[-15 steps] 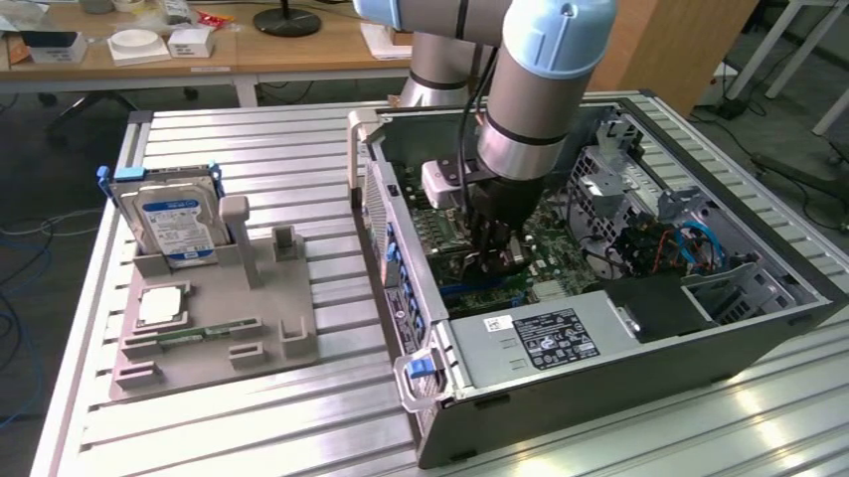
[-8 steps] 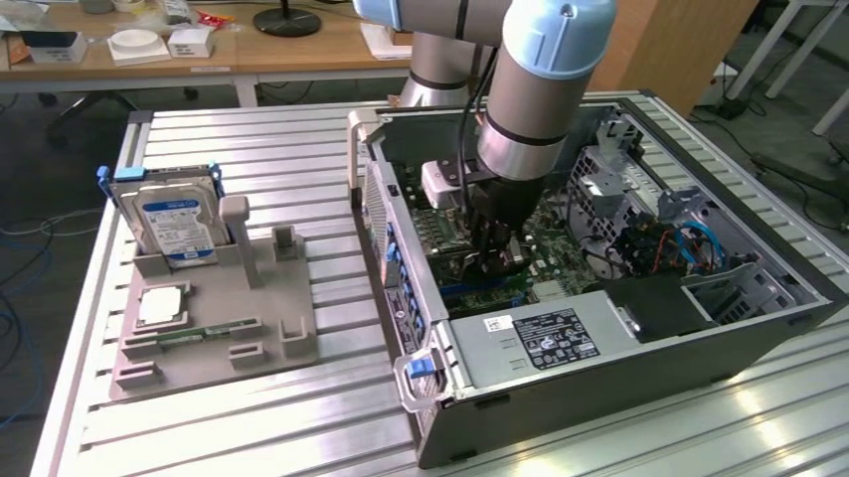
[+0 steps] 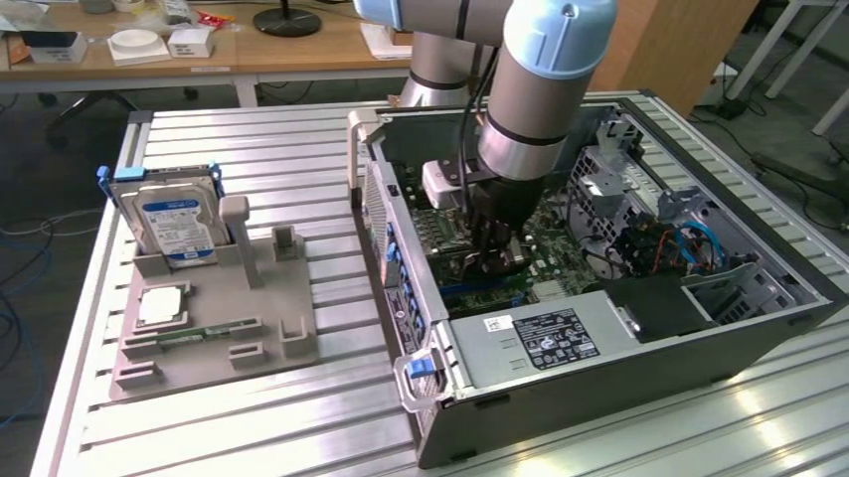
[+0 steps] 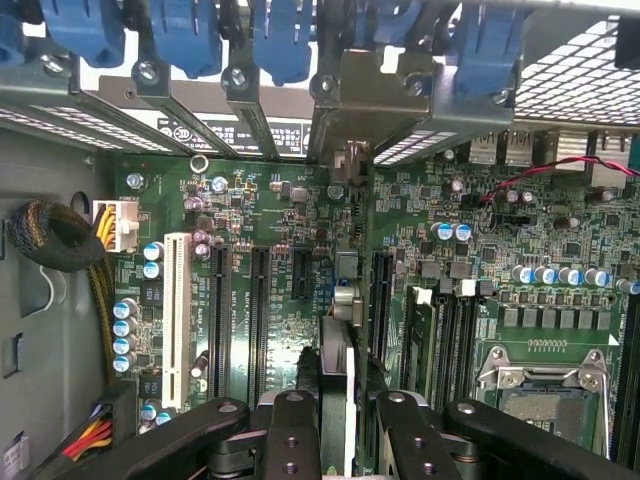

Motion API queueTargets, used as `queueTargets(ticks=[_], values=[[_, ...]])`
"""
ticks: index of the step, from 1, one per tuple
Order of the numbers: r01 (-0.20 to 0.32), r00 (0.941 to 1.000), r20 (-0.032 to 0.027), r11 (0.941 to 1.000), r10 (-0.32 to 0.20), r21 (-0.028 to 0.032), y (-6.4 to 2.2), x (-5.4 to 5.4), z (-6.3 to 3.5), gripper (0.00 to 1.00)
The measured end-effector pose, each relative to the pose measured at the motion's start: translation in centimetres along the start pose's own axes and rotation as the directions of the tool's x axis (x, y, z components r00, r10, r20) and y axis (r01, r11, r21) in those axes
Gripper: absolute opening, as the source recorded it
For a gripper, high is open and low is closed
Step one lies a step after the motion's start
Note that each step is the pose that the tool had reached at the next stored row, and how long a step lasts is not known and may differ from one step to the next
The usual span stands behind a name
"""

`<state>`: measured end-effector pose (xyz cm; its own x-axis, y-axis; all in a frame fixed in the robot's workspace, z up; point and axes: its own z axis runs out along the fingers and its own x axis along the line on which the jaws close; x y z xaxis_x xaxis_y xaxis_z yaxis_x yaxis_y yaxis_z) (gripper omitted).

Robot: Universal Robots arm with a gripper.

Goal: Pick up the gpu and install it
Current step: 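Insert the gpu into the slot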

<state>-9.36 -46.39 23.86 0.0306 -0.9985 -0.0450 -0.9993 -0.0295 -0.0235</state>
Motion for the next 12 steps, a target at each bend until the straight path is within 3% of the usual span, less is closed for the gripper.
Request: queueTargets(ticks=[12], values=[[-0.001, 1.0000, 0.0002, 1.0000, 0.001, -0.0006, -0.31, 0.08, -0.07, 0.27]])
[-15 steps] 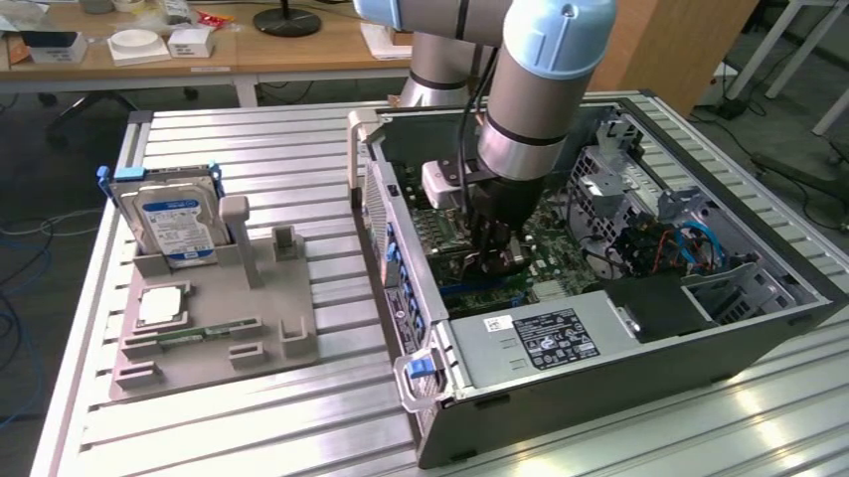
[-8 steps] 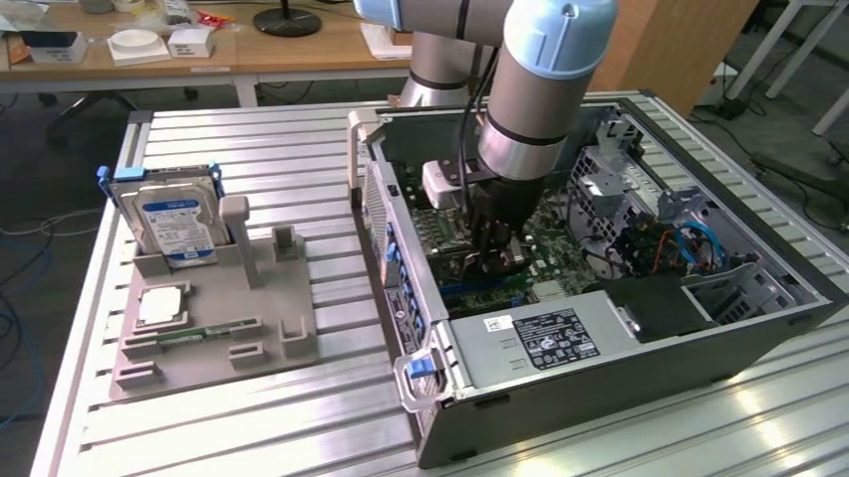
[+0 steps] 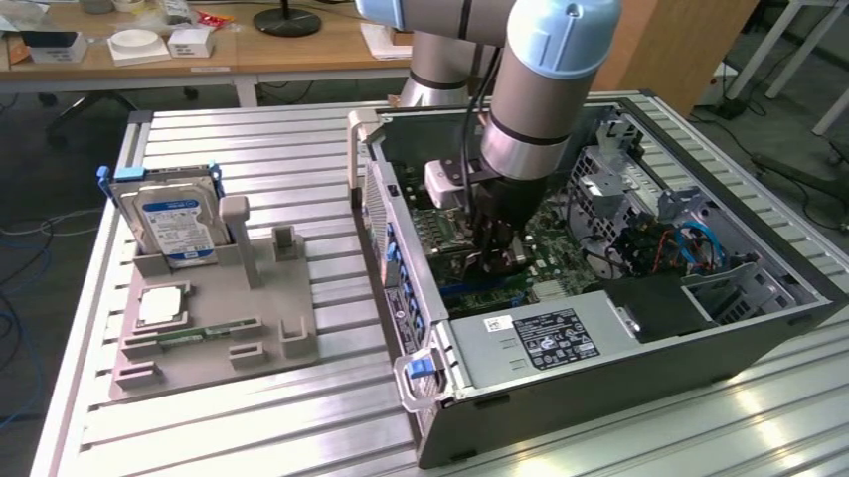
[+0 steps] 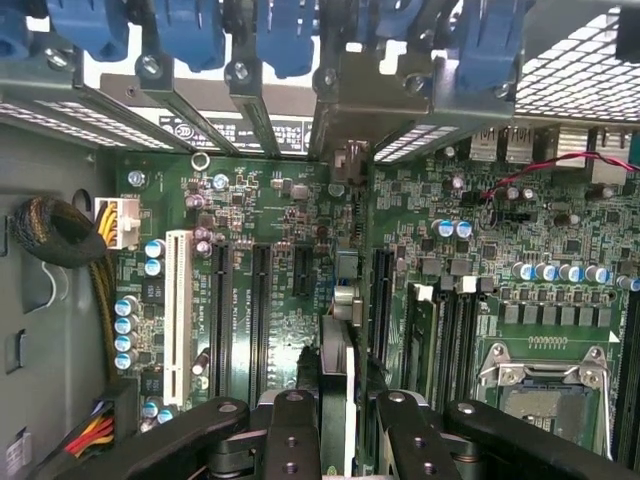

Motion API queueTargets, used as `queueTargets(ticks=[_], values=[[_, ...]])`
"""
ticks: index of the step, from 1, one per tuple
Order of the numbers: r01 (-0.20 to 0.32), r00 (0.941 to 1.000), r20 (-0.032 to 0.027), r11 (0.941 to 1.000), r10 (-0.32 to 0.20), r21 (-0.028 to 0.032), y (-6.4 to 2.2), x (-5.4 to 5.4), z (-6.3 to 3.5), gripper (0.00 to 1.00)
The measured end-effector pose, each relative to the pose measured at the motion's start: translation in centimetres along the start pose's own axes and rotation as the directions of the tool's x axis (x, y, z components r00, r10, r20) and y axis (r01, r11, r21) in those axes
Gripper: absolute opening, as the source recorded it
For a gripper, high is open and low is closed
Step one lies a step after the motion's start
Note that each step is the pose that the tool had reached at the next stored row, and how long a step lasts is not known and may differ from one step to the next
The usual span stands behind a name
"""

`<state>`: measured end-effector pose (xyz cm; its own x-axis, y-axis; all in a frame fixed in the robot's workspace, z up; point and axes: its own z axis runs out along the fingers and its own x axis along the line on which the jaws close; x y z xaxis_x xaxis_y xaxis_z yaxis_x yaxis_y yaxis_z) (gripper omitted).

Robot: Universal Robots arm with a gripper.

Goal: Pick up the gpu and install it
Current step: 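Insert the gpu into the slot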

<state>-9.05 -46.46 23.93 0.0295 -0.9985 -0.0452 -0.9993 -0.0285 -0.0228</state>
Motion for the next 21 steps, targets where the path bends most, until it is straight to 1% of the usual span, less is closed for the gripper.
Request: queueTargets(ticks=[2, 15, 17, 21], values=[[0.000, 1.0000, 0.0000, 1.0000, 0.000, -0.0016, -0.02, 0.00, -0.01, 0.27], [-0.003, 1.0000, 0.0000, 1.0000, 0.003, -0.0019, 0.00, 0.00, -0.17, 0.27], [-0.003, 1.0000, -0.0005, 1.0000, 0.003, -0.0021, 0.00, 0.00, -0.36, 0.27], [-0.003, 1.0000, -0.0002, 1.0000, 0.003, -0.0019, -0.01, -0.01, -0.39, 0.27]])
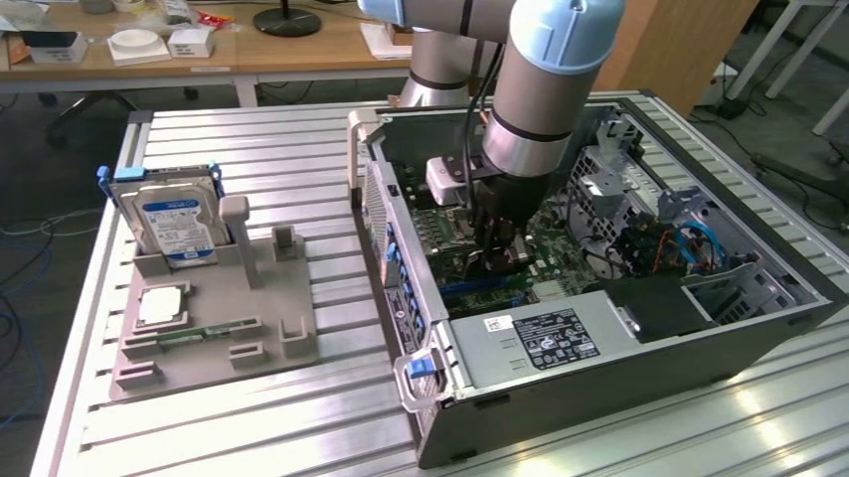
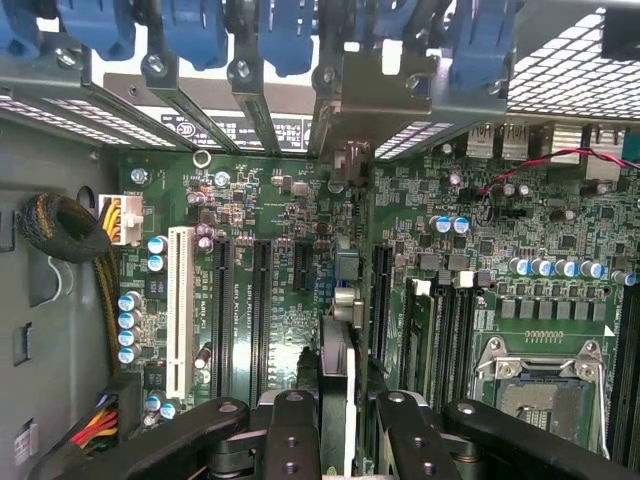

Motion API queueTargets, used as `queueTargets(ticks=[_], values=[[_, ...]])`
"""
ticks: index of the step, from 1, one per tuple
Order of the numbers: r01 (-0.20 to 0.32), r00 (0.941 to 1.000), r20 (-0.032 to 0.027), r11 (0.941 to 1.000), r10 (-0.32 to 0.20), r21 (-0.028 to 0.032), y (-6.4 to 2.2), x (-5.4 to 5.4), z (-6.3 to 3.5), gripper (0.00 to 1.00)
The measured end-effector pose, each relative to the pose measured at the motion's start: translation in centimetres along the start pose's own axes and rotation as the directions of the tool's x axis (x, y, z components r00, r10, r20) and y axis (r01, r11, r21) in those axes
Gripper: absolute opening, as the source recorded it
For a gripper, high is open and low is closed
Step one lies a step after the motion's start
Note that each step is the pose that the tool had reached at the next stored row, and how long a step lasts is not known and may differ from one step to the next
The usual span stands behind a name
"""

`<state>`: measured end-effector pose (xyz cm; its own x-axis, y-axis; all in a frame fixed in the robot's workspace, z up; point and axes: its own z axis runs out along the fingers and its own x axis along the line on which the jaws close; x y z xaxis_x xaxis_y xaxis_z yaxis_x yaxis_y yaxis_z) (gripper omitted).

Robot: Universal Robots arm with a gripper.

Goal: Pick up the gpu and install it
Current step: 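Insert the gpu into the slot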

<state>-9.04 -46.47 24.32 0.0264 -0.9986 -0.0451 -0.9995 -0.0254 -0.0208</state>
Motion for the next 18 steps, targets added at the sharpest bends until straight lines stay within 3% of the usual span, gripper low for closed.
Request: queueTargets(ticks=[18], values=[[-0.028, 0.9996, -0.0007, 0.9996, 0.028, 0.0013, 0.09, 0.27, -0.03, 0.27]])
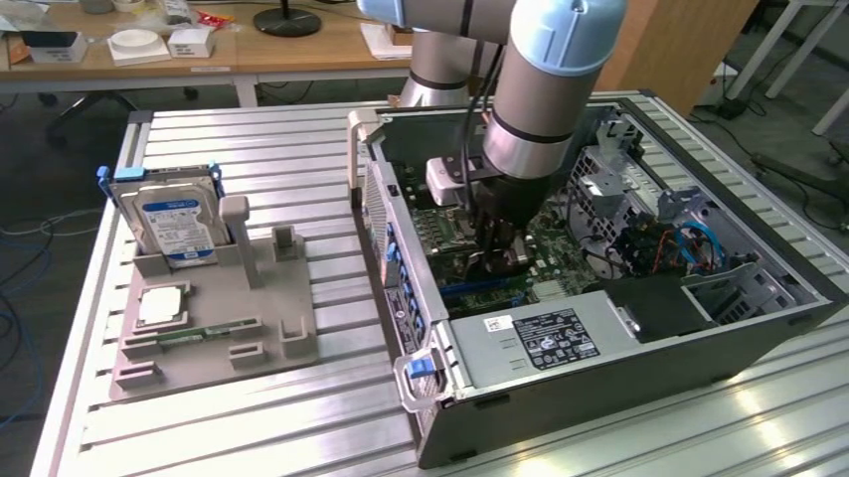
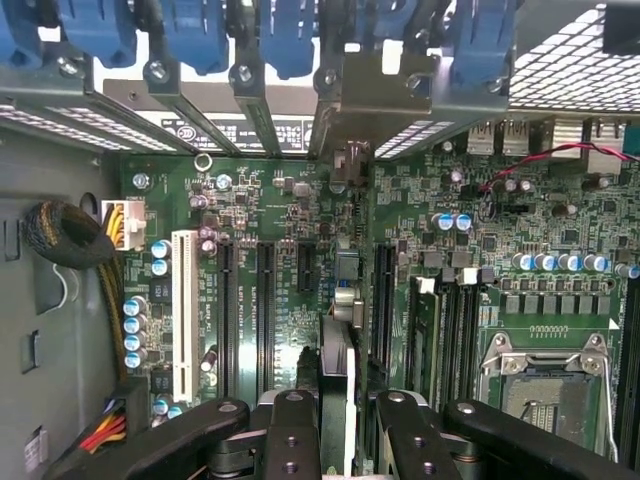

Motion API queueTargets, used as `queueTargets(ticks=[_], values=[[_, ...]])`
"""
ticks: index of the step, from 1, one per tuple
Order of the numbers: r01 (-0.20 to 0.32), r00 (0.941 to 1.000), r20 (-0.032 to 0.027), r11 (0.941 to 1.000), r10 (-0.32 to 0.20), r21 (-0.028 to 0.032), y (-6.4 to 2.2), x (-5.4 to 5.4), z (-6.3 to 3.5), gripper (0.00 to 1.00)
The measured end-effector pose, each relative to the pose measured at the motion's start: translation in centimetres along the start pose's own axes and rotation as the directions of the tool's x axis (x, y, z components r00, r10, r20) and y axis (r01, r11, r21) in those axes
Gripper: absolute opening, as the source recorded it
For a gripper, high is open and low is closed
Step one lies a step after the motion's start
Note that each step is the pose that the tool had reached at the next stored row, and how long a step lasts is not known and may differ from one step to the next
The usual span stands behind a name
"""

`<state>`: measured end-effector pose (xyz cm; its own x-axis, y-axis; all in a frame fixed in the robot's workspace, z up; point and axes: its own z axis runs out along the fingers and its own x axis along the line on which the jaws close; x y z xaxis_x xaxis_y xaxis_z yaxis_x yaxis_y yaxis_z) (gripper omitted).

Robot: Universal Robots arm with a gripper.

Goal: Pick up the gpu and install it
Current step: 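Insert the gpu into the slot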

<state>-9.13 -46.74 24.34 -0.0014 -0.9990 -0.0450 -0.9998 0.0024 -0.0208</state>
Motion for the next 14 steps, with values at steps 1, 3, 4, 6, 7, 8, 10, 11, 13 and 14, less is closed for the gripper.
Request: queueTargets(ticks=[1, 3, 4, 6, 7, 8, 10, 11, 13, 14], values=[[-0.002, 1.0000, -0.0001, 1.0000, 0.002, 0.0000, 0.04, 0.00, 0.00, 0.27], [-0.006, 1.0000, -0.0003, 1.0000, 0.006, 0.0001, 0.16, 0.00, -0.01, 0.27], [-0.006, 1.0000, -0.0002, 1.0000, 0.006, 0.0002, 0.16, 0.00, 0.00, 0.27], [-0.008, 1.0000, -0.0002, 1.0000, 0.008, 0.0004, 0.20, 0.00, 0.00, 0.27], [-0.009, 1.0000, -0.0002, 1.0000, 0.009, 0.0004, 0.20, -0.01, -0.01, 0.27], [-0.011, 0.9999, -0.0002, 0.9999, 0.011, 0.0005, 0.21, -0.02, 0.00, 0.27], [-0.013, 0.9999, -0.0003, 0.9999, 0.013, 0.0006, 0.21, -0.07, 0.00, 0.27], [-0.014, 0.9999, -0.0004, 0.9999, 0.014, 0.0006, 0.21, -0.08, 0.00, 0.27], [-0.017, 0.9999, -0.0005, 0.9999, 0.017, 0.0007, 0.25, -0.09, -0.01, 0.27], [-0.018, 0.9998, -0.0005, 0.9998, 0.018, 0.0007, 0.31, -0.09, 0.00, 0.27]])
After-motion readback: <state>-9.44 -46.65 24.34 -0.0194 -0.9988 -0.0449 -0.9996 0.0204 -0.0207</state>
